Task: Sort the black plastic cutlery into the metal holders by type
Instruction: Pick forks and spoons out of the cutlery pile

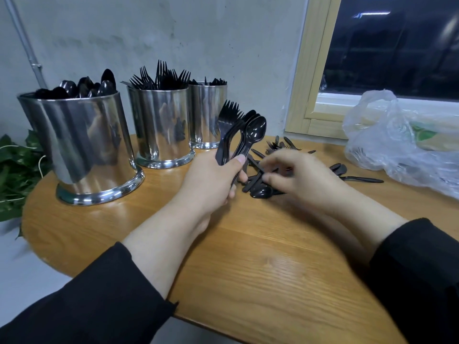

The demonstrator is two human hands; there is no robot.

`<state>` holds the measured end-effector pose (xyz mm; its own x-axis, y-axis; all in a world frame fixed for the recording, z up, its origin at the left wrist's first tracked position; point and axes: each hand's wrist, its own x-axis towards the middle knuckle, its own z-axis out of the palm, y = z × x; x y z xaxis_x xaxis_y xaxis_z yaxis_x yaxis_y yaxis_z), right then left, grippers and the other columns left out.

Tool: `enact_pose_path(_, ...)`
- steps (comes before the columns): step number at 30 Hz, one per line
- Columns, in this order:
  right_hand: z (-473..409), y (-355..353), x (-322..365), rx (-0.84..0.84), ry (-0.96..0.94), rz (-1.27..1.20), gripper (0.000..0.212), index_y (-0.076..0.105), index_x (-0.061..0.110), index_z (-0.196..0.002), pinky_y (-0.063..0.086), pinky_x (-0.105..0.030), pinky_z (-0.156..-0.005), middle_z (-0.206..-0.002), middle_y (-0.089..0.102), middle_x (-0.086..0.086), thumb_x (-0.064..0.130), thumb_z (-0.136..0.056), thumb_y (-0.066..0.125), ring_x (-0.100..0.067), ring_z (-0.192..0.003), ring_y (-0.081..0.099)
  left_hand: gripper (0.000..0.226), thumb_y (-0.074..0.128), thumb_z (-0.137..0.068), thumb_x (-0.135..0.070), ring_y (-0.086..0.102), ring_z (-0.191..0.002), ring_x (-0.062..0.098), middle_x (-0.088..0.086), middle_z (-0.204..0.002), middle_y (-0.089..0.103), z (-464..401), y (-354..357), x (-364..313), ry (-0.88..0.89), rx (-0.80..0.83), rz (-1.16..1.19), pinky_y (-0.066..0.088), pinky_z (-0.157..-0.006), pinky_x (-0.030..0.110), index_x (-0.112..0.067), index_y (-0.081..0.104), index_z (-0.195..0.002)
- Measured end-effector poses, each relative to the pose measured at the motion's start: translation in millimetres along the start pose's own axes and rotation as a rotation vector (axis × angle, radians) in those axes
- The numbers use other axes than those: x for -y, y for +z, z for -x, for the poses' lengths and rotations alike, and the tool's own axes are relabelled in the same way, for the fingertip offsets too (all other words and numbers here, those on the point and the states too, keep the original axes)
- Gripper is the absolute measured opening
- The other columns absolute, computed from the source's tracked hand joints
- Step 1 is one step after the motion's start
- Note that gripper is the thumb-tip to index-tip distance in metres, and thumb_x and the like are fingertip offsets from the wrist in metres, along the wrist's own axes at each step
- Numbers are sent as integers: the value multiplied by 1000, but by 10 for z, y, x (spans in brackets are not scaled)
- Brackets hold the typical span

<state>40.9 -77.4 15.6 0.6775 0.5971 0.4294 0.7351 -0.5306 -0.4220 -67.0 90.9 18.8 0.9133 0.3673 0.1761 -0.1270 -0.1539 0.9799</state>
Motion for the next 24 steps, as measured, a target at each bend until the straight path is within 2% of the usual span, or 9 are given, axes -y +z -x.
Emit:
enact_pose_path(2,51,3,-117,244,-98,146,42,61,34,-128,40,-27,-103,-122,57,21,28,-88,71,-5,-114,51,19,58,-102,-25,45,-46,13,1,-72,69,10,-33,15,10,-14,-18,32,-39,19,-8,66,-96)
enact_pose_path(3,63,11,-156,289,-115,179,47,59,34,-133,37,-28,-107,-127,54,21,26,-88,70,-6,-120,47,20,57,-102,-25,45,-47,13,1,-73,70,19,-45,22,12,-15,-24,33,-39,19,-8,66,-97)
enact_pose_path(6,68,15,-150,278,-125,213,48,59,33,-134,35,-31,-110,-128,52,20,20,-88,66,-9,-122,44,18,58,-102,-26,45,-46,12,1,-74,71,43,-80,30,21,-19,-37,34,-40,18,-13,67,-95)
enact_pose_path(10,53,45,-82,268,-204,308,45,61,32,-132,39,-34,-103,-127,56,14,18,-90,62,-10,-111,44,19,58,-102,-27,46,-46,11,0,-74,71,46,-106,39,22,-34,-41,35,-41,17,-13,67,-92)
enact_pose_path(17,48,31,-15,343,-223,364,50,55,34,-138,39,-40,-103,-135,54,16,19,-91,58,-4,-109,38,21,57,-102,-28,48,-48,11,5,-79,75,53,-118,54,38,-39,-73,38,-44,16,-11,67,-94)
enact_pose_path(20,50,27,-18,340,-241,341,47,58,32,-136,39,-37,-102,-130,56,13,17,-91,60,-10,-112,43,21,57,-102,-29,49,-48,10,3,-79,75,48,-122,56,38,-44,-81,39,-47,18,-14,67,-92)
enact_pose_path(24,59,19,-41,249,-286,274,41,64,26,-129,39,-28,-101,-117,59,9,17,-89,69,-13,-110,48,23,57,-102,-30,49,-49,11,3,-80,75,50,-125,57,40,-51,-88,40,-50,21,-13,68,-90)
